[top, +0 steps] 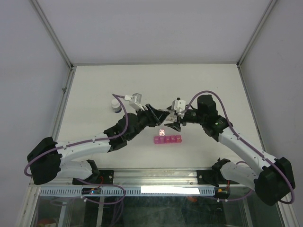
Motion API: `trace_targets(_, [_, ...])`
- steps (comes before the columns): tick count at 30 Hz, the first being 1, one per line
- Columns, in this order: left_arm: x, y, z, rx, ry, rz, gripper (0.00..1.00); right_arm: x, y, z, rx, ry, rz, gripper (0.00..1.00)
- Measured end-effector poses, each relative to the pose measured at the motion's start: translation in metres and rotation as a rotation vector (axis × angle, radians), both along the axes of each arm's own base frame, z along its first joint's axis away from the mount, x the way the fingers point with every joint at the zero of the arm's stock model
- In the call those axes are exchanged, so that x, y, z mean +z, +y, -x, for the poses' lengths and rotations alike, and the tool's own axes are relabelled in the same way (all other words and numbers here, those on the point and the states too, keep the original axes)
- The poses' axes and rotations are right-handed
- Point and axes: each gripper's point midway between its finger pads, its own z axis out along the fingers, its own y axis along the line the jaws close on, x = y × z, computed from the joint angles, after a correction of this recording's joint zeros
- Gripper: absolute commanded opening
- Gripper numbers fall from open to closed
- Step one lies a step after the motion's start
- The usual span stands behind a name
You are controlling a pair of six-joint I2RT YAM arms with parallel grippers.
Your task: Sort the pills into containers
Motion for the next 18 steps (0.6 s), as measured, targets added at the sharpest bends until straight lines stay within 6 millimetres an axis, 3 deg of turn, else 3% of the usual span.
trace_targets(5, [0.008, -0.002, 0.000, 0.005, -0.010, 0.032, 0.04, -0.001, -0.001, -0.007, -0.038, -0.013, 0.009, 0.59])
trace_targets(8, [0.008, -0.002, 0.001, 0.004, -0.011, 0.035, 0.15, 0.000, -0.001, -0.008, -0.041, -0.025, 0.009, 0.39])
trace_targets(11, [0.009, -0.003, 0.001, 0.004, -0.012, 0.036, 0.47, 0.000, -0.001, -0.008, -0.033, -0.036, 0.011, 0.16])
trace_targets(13, [0.008, -0.003, 0.002, 0.001, -0.012, 0.038, 0.62, 0.000, -0.001, -0.007, -0.024, -0.036, 0.012, 0.00])
trace_targets(18, [0.008, 0.005, 0.008, -0.006, -0.037, 0.070, 0.96, -0.004, 0.001, 0.008, 0.045, 0.012, 0.003, 0.00])
